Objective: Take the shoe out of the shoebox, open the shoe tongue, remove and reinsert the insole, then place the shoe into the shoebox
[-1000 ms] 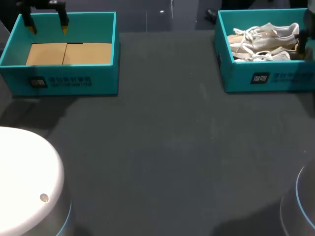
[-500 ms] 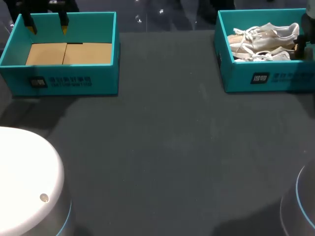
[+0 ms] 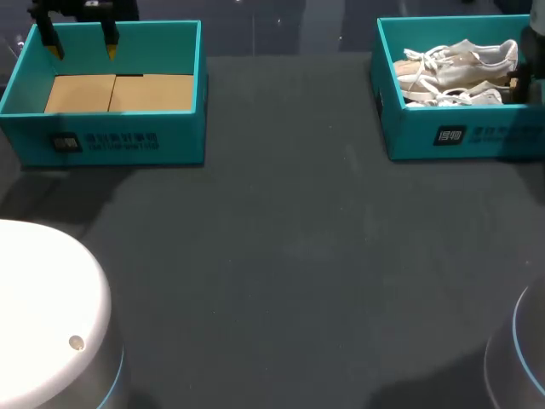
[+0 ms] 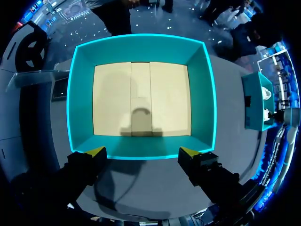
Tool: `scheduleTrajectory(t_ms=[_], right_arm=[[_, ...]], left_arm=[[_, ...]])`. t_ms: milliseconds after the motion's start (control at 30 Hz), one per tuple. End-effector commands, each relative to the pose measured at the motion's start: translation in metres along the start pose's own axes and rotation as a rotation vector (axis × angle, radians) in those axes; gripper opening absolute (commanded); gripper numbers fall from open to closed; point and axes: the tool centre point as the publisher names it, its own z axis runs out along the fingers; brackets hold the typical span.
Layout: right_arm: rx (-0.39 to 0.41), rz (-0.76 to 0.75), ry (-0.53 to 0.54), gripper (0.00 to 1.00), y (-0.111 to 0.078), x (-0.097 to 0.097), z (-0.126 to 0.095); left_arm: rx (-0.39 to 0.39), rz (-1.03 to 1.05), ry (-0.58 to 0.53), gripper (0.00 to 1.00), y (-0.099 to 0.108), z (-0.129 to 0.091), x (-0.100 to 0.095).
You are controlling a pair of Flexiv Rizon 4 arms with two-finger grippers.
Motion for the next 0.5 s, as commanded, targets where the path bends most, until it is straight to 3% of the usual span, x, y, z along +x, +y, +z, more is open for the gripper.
scheduleTrajectory(t_ms=[33, 133, 200, 233, 500], right_arm=[[0.008, 0.005, 0.006, 0.36, 0.004, -0.001, 0.004], [0.009, 0.007, 0.008, 0.23, 0.003, -0.001, 0.004], [0.007, 0.008, 0.007, 0.04, 0.003, 0.0, 0.003], [0.006, 0.01, 0.007, 0.0, 0.003, 0.0, 0.003], [-0.011, 0.043, 0.012, 0.0, 0.003, -0.006, -0.01]], left_arm=[[0.0, 0.0, -0.001, 1.0, 0.0, 0.0, 0.0], [0.0, 0.0, -0.001, 1.0, 0.0, 0.0, 0.0], [0.0, 0.0, -0.001, 1.0, 0.0, 0.0, 0.0], [0.0, 0.0, -0.001, 1.0, 0.0, 0.0, 0.0], [0.0, 0.0, -0.001, 1.0, 0.0, 0.0, 0.0]])
